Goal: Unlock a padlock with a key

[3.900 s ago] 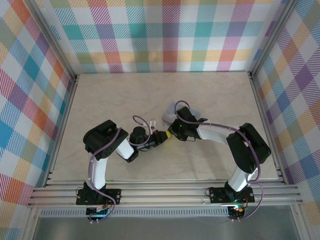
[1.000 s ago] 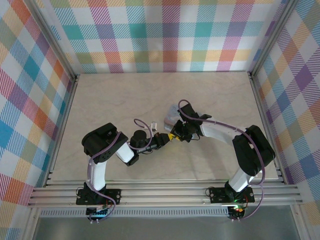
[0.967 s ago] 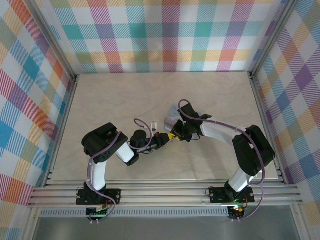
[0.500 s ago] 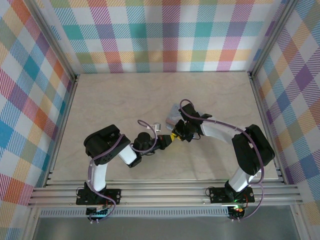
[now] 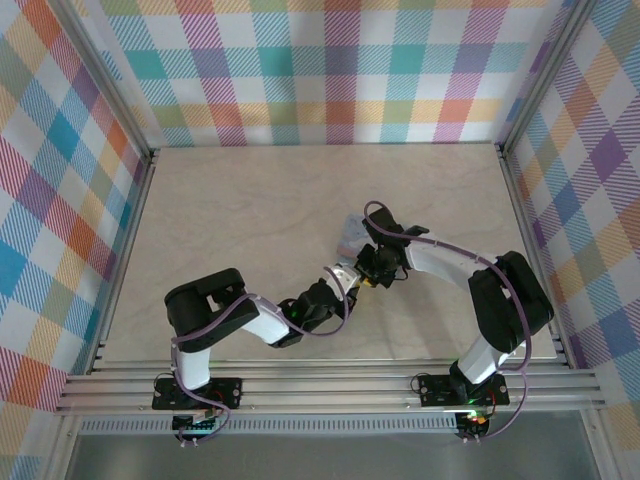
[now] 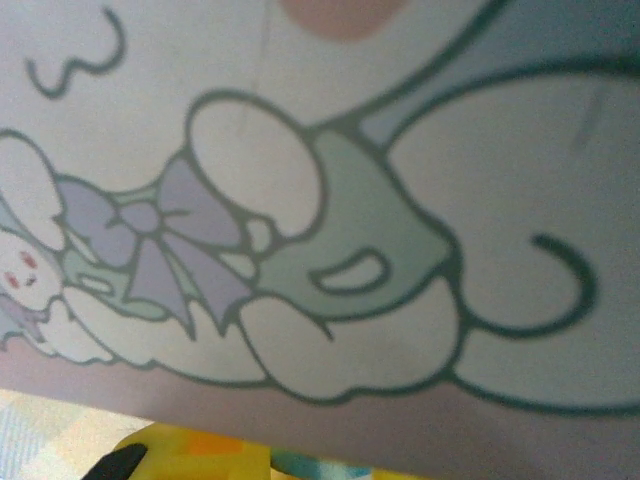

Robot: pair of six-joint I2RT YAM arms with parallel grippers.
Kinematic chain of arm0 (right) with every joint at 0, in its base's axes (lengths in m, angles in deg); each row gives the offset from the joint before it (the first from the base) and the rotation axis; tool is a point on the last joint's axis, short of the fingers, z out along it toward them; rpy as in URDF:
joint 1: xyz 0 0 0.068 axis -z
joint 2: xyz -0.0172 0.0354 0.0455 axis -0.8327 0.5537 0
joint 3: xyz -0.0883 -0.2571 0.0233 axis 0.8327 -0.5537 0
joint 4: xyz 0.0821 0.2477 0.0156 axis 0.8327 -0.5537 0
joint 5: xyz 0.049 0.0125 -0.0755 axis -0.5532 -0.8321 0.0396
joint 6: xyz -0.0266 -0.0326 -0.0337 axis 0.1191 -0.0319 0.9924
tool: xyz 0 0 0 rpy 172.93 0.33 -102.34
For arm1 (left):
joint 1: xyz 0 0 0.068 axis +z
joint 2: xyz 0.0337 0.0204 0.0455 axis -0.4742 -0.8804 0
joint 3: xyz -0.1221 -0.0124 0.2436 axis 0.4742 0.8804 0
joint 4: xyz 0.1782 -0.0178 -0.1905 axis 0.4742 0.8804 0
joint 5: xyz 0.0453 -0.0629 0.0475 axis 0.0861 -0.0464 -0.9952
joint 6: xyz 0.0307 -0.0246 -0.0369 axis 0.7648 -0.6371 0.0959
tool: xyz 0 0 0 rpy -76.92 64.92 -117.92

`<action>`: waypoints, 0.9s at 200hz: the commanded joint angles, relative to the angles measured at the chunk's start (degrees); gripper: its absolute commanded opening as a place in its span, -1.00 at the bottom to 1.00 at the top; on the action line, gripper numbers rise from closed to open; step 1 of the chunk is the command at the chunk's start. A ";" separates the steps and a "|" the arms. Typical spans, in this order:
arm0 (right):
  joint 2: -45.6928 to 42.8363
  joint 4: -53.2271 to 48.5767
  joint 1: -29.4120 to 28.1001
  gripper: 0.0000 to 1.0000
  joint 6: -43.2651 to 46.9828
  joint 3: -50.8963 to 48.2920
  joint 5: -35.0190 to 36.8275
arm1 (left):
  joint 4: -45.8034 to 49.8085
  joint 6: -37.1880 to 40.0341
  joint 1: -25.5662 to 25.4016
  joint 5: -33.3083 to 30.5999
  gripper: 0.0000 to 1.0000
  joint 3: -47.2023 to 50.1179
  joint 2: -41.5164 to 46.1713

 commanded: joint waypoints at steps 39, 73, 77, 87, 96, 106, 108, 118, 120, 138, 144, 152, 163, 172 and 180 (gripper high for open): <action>-1.45 -1.15 -1.07 -0.44 -1.06 1.11 -9.56 | 2.11 -6.27 0.59 9.32 -1.00 1.15 0.72; -3.89 -1.75 -1.11 -0.12 -0.75 0.24 -6.91 | -2.26 -15.74 4.98 13.39 -1.00 3.03 -0.04; -4.14 -1.70 -1.11 -0.11 -0.80 0.08 -6.71 | -2.78 -16.79 5.29 13.70 -1.00 3.14 -0.21; -4.76 -1.77 -1.11 -0.08 -0.84 -0.21 -6.18 | -3.73 -19.09 6.28 14.60 -1.00 3.25 -0.61; -5.34 -1.76 -1.10 -0.05 -0.80 -0.58 -5.62 | -4.58 -20.90 7.09 15.50 -1.00 3.34 -1.03; -6.16 -1.53 -1.17 0.01 -0.79 -1.12 -4.94 | -5.41 -22.92 7.80 16.06 -1.00 3.47 -1.28; -6.33 -1.54 -1.13 0.02 -0.79 -1.30 -4.82 | -5.52 -23.39 7.97 16.17 -1.00 3.49 -1.31; -7.48 -0.98 -1.09 0.06 -0.95 -2.31 -4.00 | -6.17 -25.55 8.94 16.91 -1.00 3.73 -1.33; -7.73 -0.94 -1.15 0.06 -1.03 -2.56 -3.79 | -6.40 -25.93 9.16 17.06 -1.00 3.77 -1.33; -10.00 0.14 -1.11 0.07 -1.60 -4.77 -1.90 | -7.49 -30.27 11.06 18.83 -1.00 4.22 -1.33; -10.62 0.31 -1.08 0.07 -1.71 -5.40 -1.25 | -7.65 -31.77 11.90 19.80 -1.00 4.17 -1.32; -11.26 0.31 -1.09 0.07 -1.54 -5.97 -0.32 | -8.30 -33.56 12.95 21.40 -1.00 4.16 -1.49; -11.92 0.58 -1.06 0.08 -0.83 -6.44 0.52 | -8.30 -36.17 14.24 23.11 -1.00 3.97 -1.80; -12.13 0.15 -1.09 0.08 -0.54 -6.62 1.12 | -8.41 -37.80 15.20 24.40 -1.00 3.79 -2.04; -12.38 0.13 -1.10 0.08 -0.44 -6.79 1.63 | -8.68 -38.92 15.89 25.70 -1.00 3.63 -2.45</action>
